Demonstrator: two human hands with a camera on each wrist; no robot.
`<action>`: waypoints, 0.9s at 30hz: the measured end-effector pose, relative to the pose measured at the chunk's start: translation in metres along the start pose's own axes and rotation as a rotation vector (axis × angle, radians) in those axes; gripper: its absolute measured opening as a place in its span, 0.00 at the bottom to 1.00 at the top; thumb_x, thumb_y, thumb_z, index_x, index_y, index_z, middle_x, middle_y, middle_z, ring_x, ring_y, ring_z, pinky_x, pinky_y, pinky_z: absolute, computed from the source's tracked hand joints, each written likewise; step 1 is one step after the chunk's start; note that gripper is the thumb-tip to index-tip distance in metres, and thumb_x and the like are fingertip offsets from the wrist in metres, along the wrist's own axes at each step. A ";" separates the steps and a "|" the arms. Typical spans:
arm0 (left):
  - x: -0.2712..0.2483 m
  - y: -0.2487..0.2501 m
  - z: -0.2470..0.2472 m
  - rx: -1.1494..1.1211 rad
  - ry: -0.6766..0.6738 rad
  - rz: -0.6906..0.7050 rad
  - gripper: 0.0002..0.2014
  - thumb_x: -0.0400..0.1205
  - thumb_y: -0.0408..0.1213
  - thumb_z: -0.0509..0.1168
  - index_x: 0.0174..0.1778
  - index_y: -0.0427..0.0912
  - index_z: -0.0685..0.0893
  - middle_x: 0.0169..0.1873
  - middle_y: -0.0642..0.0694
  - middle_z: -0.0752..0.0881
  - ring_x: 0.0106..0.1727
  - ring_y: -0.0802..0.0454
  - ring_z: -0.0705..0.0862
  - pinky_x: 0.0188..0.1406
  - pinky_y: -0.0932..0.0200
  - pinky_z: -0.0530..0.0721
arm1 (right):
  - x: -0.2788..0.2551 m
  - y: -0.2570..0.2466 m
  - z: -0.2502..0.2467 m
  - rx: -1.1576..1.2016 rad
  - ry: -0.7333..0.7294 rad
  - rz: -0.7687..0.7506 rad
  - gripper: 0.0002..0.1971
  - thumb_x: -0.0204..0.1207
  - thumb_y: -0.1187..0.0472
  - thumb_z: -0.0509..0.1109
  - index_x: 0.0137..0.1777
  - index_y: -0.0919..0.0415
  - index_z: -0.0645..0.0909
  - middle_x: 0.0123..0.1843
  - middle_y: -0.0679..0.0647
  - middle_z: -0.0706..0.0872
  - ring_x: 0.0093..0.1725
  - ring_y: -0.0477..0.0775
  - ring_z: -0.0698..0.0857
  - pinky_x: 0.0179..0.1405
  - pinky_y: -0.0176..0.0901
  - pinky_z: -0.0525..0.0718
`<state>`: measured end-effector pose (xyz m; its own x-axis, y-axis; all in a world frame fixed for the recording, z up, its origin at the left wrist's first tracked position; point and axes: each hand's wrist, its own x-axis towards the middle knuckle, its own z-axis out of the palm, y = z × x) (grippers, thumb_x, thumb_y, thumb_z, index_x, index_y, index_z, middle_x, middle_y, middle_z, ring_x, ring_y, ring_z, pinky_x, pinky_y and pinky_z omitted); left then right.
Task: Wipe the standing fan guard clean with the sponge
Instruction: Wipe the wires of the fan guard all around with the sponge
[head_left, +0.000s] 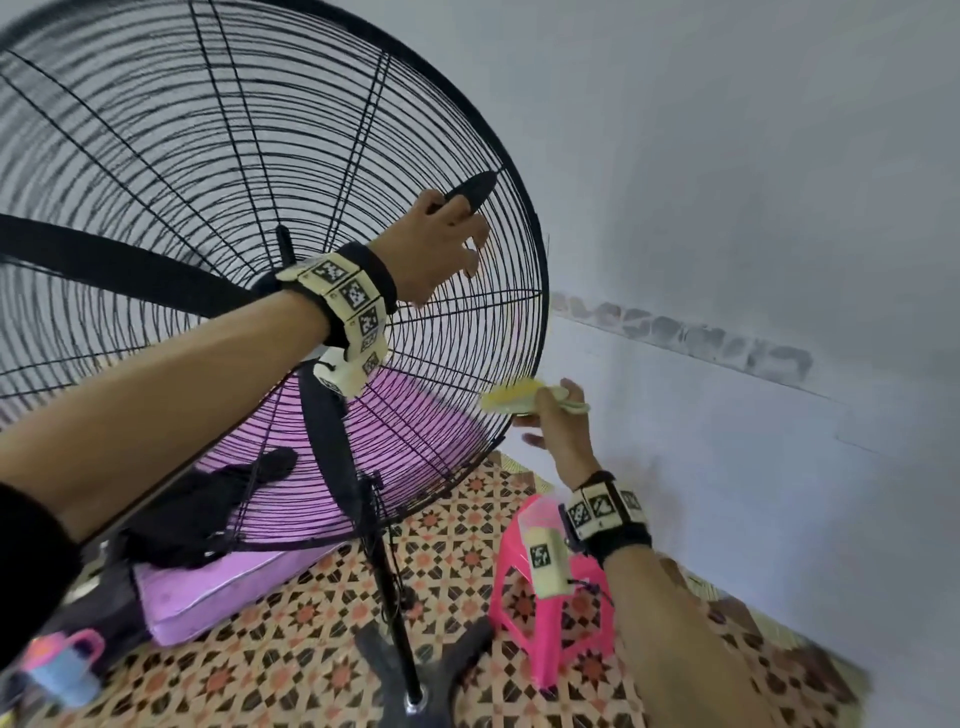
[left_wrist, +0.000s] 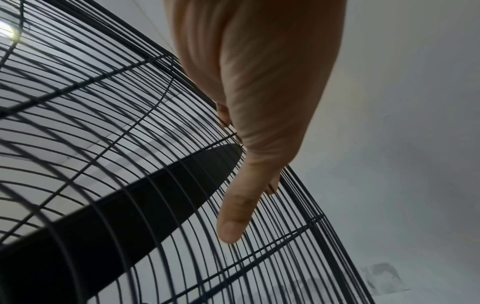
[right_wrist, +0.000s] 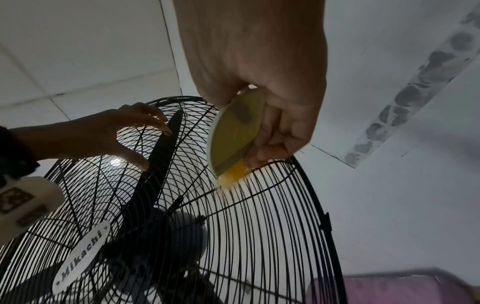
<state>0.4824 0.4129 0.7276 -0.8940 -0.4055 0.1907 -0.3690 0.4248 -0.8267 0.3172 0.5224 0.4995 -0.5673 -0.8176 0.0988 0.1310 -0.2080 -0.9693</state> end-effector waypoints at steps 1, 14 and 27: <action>0.001 0.000 0.000 -0.003 -0.003 0.000 0.37 0.68 0.53 0.84 0.73 0.63 0.80 0.81 0.52 0.65 0.84 0.40 0.61 0.84 0.37 0.63 | 0.000 -0.003 -0.003 0.022 0.022 -0.010 0.25 0.88 0.61 0.63 0.82 0.53 0.61 0.63 0.63 0.86 0.40 0.52 0.92 0.33 0.40 0.88; -0.001 0.000 0.005 -0.005 0.013 -0.004 0.34 0.70 0.48 0.83 0.73 0.63 0.80 0.80 0.52 0.64 0.84 0.40 0.60 0.84 0.36 0.62 | 0.033 0.002 -0.014 0.320 0.160 0.161 0.06 0.84 0.66 0.66 0.47 0.64 0.82 0.44 0.60 0.85 0.37 0.50 0.87 0.34 0.37 0.86; 0.001 0.001 0.007 -0.013 0.022 -0.016 0.34 0.70 0.48 0.83 0.72 0.62 0.80 0.80 0.52 0.65 0.83 0.41 0.62 0.83 0.37 0.62 | 0.038 0.002 -0.015 0.222 0.101 0.189 0.07 0.84 0.69 0.61 0.49 0.64 0.80 0.46 0.59 0.82 0.43 0.51 0.83 0.44 0.42 0.86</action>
<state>0.4830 0.4070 0.7231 -0.8932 -0.3944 0.2161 -0.3869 0.4289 -0.8163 0.2839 0.4987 0.4985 -0.5928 -0.7975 -0.1119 0.4101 -0.1794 -0.8942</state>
